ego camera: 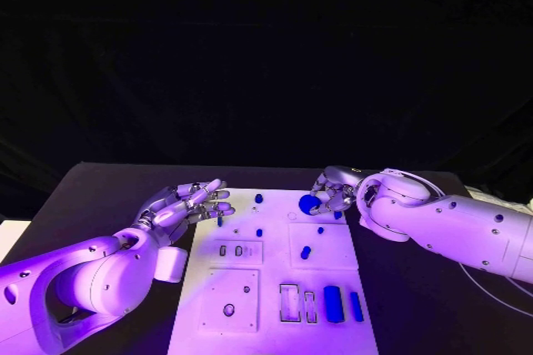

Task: Assemble the parts on the task board

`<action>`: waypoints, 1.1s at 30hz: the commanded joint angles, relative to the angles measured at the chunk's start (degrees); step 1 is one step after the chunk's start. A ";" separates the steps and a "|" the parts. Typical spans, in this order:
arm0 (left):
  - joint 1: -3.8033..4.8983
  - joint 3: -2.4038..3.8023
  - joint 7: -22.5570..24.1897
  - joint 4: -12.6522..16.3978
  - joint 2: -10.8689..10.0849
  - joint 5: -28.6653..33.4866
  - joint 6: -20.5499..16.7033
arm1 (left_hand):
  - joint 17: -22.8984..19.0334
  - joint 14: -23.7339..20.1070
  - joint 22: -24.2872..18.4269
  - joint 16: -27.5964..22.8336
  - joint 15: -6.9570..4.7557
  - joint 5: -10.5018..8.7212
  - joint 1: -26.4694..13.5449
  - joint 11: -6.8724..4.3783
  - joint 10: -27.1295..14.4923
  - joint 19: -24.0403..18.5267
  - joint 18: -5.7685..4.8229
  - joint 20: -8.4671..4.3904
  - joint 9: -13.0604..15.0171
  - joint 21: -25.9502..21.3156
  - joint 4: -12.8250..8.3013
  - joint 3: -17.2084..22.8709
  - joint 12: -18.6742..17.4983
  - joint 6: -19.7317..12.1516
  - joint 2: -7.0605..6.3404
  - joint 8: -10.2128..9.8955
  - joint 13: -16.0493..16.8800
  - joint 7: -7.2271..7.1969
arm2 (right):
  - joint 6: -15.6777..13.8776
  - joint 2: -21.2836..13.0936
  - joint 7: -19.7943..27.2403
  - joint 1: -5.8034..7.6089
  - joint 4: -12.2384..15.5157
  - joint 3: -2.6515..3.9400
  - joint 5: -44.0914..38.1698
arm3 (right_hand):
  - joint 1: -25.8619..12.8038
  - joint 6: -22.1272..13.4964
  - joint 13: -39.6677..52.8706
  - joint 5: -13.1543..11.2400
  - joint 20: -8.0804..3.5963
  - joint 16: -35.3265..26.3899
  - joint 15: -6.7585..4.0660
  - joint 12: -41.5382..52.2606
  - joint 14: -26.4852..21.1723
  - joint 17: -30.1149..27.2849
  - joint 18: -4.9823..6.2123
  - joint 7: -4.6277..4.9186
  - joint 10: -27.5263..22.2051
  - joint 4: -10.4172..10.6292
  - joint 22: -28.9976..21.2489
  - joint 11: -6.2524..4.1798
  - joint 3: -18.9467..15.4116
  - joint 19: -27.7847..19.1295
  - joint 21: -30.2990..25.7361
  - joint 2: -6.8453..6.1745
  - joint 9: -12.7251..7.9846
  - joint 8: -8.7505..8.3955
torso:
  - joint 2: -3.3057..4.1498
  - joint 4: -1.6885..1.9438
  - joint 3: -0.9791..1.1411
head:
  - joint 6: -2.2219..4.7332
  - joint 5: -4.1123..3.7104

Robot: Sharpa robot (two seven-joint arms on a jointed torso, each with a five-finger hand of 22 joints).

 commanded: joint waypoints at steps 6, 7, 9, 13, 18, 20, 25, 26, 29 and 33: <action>0.09 0.04 0.29 0.01 0.15 0.07 1.22 | 0.08 -0.02 -0.05 -0.36 0.33 -0.24 0.36 0.37 0.22 0.03 0.73 0.21 -0.06 -0.29 -0.41 0.07 -0.31 0.05 0.19 -0.23 -0.04 0.33 | 1.31 0.87 -0.37 -0.14 -0.88 -0.01 -1.35 | 0.13 0.85 0.71 0.19 0.03 0.35 0.27 0.80 4.44 7.58 -0.97 0.06 0.67 -0.12 0.53 0.07 0.49 0.52 0.59 1.13 0.10 0.53 | -0.03 0.16 -0.03 | -0.16 -0.11; 0.09 0.04 0.29 0.01 0.15 0.07 1.23 | 0.08 -0.02 -0.05 -0.36 0.33 -0.24 0.36 0.37 0.22 0.03 0.73 0.21 -0.06 -0.29 -0.41 0.07 -0.31 0.05 0.19 -0.23 -0.04 0.33 | 1.34 0.99 -0.41 -0.16 -1.04 -0.02 -1.39 | 0.09 0.92 0.81 0.16 0.03 0.38 0.26 0.88 4.45 7.64 -0.99 0.05 0.70 -0.12 0.64 0.06 0.51 0.56 0.65 1.27 0.10 0.56 | -0.03 0.16 -0.04 | -0.21 -0.12; 0.09 0.04 0.27 0.01 0.15 0.07 1.26 | 0.08 -0.02 -0.05 -0.36 0.33 -0.24 0.36 0.37 0.22 0.03 0.73 0.21 -0.06 -0.29 -0.41 0.07 -0.31 0.05 0.19 -0.23 -0.04 0.33 | 1.42 1.17 -0.46 -0.20 -1.31 -0.03 -1.52 | 0.07 0.96 0.86 0.14 0.03 0.40 0.26 0.92 4.46 7.69 -1.00 0.04 0.72 -0.13 0.71 0.05 0.52 0.59 0.69 1.34 0.10 0.58 | -0.02 0.15 -0.04 | -0.22 -0.14; 0.09 0.04 0.23 0.02 0.15 0.07 1.31 | 0.08 -0.02 -0.05 -0.36 0.33 -0.24 0.36 0.37 0.22 0.03 0.73 0.21 -0.06 -0.29 -0.41 0.07 -0.31 0.05 0.19 -0.23 -0.04 0.33 | 1.71 1.45 -0.53 -0.29 -1.84 -0.04 -1.67 | 0.02 1.16 1.12 0.08 0.02 0.49 0.24 1.15 4.49 7.86 -1.05 0.00 0.81 -0.19 0.99 0.02 0.55 0.70 0.84 1.58 0.11 0.68 | -0.02 0.19 -0.05 | -0.35 -0.23; 0.09 0.04 0.19 0.03 0.13 0.07 1.35 | 0.08 -0.02 -0.05 -0.36 0.33 -0.24 0.36 0.37 0.22 0.03 0.73 0.21 -0.06 -0.29 -0.41 0.07 -0.31 0.05 0.19 -0.23 -0.04 0.33 | 2.51 1.65 -0.57 -0.44 -2.32 -0.05 -1.72 | 0.14 1.63 1.54 0.04 -0.02 0.63 0.19 1.49 4.54 8.12 -1.10 -0.11 0.95 -0.47 1.28 -0.06 0.59 0.80 1.01 1.83 0.15 0.90 | -0.04 0.26 -0.06 | -0.38 -0.21; 0.09 0.04 0.16 0.02 0.11 0.07 1.37 | 0.08 -0.02 -0.05 -0.36 0.33 -0.24 0.36 0.37 0.22 0.03 0.73 0.21 -0.06 -0.29 -0.41 0.07 -0.31 0.05 0.19 -0.23 -0.04 0.33 | 2.82 1.68 -0.58 -0.48 -2.37 -0.06 -1.98 | 0.32 2.03 1.81 0.02 -0.06 0.68 0.14 1.70 4.56 8.23 -1.12 -0.18 1.05 -0.73 1.44 -0.13 0.67 0.85 1.11 2.01 0.19 1.09 | -0.03 0.30 -0.06 | -0.45 -0.23; 0.09 0.04 0.08 0.01 0.08 0.07 1.42 | 0.10 -0.01 -0.06 -0.39 0.33 -0.24 0.40 0.36 0.24 0.04 0.73 0.21 -0.06 -0.30 -0.45 0.09 -0.33 0.06 0.22 -0.24 -0.04 0.33 | 3.56 1.66 -0.64 -0.64 -2.28 -0.06 -4.32 | 2.66 3.44 2.70 -3.00 -0.27 0.87 -0.17 2.36 4.62 8.61 -1.21 -0.49 1.33 -2.66 2.06 -0.45 2.16 1.04 1.46 3.02 0.29 1.63 | -0.04 0.30 -0.06 | -0.54 -0.20; 0.09 0.04 0.06 0.01 0.07 0.07 1.44 | 0.13 0.01 -0.09 -0.43 0.32 -0.23 0.47 0.36 0.27 0.05 0.74 0.21 -0.05 -0.32 -0.52 0.12 -0.36 0.08 0.28 -0.25 -0.03 0.32 | 3.64 1.65 -0.62 -0.68 -2.23 -0.06 -4.89 | 3.30 3.72 2.84 -3.90 -0.33 0.91 -0.23 2.46 4.63 8.68 -1.23 -0.57 1.36 -3.09 2.17 -0.53 2.71 1.07 1.52 3.26 0.31 1.72 | -0.04 0.30 -0.07 | -0.55 -0.22; 0.09 0.04 0.02 0.02 0.05 0.07 1.49 | 0.13 0.01 -0.09 -0.43 0.32 -0.23 0.47 0.36 0.27 0.05 0.74 0.21 -0.05 -0.32 -0.52 0.12 -0.36 0.08 0.28 -0.25 -0.03 0.32 | 3.65 1.56 -0.49 -0.81 -1.98 -0.07 -6.29 | 4.74 4.88 3.49 -5.14 -0.51 0.96 -0.42 2.99 4.64 8.80 -1.28 -0.88 1.60 -4.28 2.47 -0.80 4.33 1.14 1.68 3.61 0.46 2.16 | -0.05 0.29 -0.07 | -0.56 -0.22; 0.09 0.04 0.00 0.04 0.03 0.07 1.52 | 0.13 0.01 -0.09 -0.43 0.32 -0.23 0.47 0.36 0.27 0.05 0.74 0.21 -0.05 -0.32 -0.52 0.12 -0.36 0.08 0.28 -0.25 -0.03 0.32 | 2.29 1.40 -0.07 -1.04 -1.42 -0.07 -7.90 | 6.04 6.79 3.99 -5.77 -0.83 1.06 -0.82 3.32 4.67 9.03 -1.37 -1.49 1.79 -5.67 2.95 -1.31 6.60 1.31 1.93 4.05 0.82 2.96 | -0.05 0.28 -0.05 | -0.55 -0.22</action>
